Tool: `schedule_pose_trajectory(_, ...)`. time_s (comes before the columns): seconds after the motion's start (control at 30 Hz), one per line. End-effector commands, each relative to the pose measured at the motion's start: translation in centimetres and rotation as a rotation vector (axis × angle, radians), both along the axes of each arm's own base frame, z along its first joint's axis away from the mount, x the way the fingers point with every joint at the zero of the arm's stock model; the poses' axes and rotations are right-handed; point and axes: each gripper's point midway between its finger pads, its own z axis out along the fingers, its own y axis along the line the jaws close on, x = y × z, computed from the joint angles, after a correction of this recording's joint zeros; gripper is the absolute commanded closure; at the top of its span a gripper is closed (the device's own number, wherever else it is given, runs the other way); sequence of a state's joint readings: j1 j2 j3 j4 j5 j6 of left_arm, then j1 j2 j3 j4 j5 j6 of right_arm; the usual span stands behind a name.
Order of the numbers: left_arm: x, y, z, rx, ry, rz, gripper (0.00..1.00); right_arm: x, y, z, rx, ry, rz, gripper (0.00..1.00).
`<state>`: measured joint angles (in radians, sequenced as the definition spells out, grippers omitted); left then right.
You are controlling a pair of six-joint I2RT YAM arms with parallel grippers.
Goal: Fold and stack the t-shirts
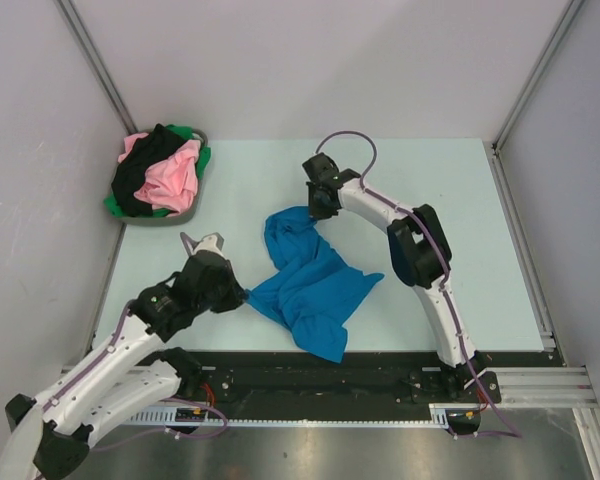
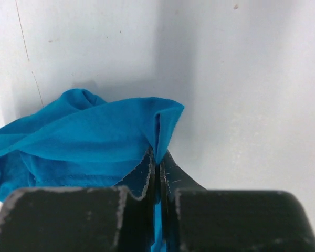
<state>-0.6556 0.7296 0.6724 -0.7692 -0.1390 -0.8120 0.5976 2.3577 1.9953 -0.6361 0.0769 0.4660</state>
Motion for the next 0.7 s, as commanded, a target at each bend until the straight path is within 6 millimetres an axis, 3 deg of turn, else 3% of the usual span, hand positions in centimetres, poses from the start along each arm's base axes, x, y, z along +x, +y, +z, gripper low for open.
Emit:
schedule_pose_trajectory(0.0, 3.4, 0.1, 6.8, -0.028, -0.171, 0.031, 1.0, 2.5, -1.2, 14.2, 0.067, -0.287, -0.05, 1.0)
schedule_pose_trajectory(0.07, 4.6, -0.1, 8.7, -0.009, -0.215, 0.02, 1.0, 2.1, -2.5, 18.8, 0.064, -0.375, -0.067, 1.0)
schedule_pose_trajectory(0.1, 5.2, -0.2, 11.2, -0.031, -0.271, 0.025, 1.0, 1.1, -3.5, 22.8, 0.083, -0.436, -0.074, 1.0)
schedule_pose_trajectory(0.17, 6.0, -0.2, 13.5, -0.029, -0.325, 0.023, 1.0, 0.0, -5.3, 26.7, 0.075, -0.509, -0.095, 1.0)
schedule_pose_trajectory(0.2, 6.5, -0.2, 16.0, -0.053, -0.379, 0.029, 1.0, -1.3, -6.5, 30.0, 0.083, -0.566, -0.089, 1.0)
schedule_pose_trajectory(0.27, 7.0, -0.3, 17.7, -0.049, -0.412, 0.019, 1.0, -2.6, -8.0, 32.8, 0.077, -0.614, -0.097, 1.0)
schedule_pose_trajectory(0.3, 7.3, -0.4, 19.9, -0.069, -0.451, 0.021, 1.0, -4.3, -9.4, 35.8, 0.089, -0.666, -0.099, 1.0)
schedule_pose_trajectory(0.37, 7.5, -0.9, 21.8, -0.083, -0.485, -0.01, 1.0, -6.0, -10.7, 38.5, 0.106, -0.718, -0.099, 1.0)
schedule_pose_trajectory(0.4, 7.4, -0.9, 24.0, -0.104, -0.529, -0.016, 1.0, -6.9, -11.5, 39.8, 0.104, -0.747, -0.095, 1.0)
schedule_pose_trajectory(0.43, 7.4, -0.9, 25.0, -0.108, -0.551, -0.024, 1.0, -8.9, -12.9, 42.7, 0.136, -0.806, -0.103, 1.0)
schedule_pose_trajectory(0.5, 7.0, -1.1, 28.2, -0.143, -0.618, -0.046, 1.0, -10.7, -14.2, 44.9, 0.15, -0.856, -0.099, 1.0)
schedule_pose_trajectory(0.53, 6.9, -1.0, 29.3, -0.148, -0.642, -0.048, 1.0, -12.8, -15.7, 47.6, 0.185, -0.916, -0.11, 1.0)
schedule_pose_trajectory(0.57, 6.7, -0.9, 30.2, -0.153, -0.66, -0.055, 1.0, -13.8, -16.4, 48.7, 0.196, -0.937, -0.112, 1.0)
schedule_pose_trajectory(0.6, 5.9, -0.8, 32.5, -0.181, -0.71, -0.067, 1.0, -15.1, -16.9, 49.5, 0.213, -0.951, -0.101, 1.0)
schedule_pose_trajectory(0.63, 5.6, -0.6, 33.8, -0.193, -0.747, -0.075, 1.0, -17.0, -18.1, 51.7, 0.248, -0.998, -0.106, 1.0)
schedule_pose_trajectory(0.67, 4.5, 0.0, 36.0, -0.221, -0.81, -0.077, 1.0, -18.2, -18.8, 52.2, 0.255, -1.004, -0.103, 1.0)
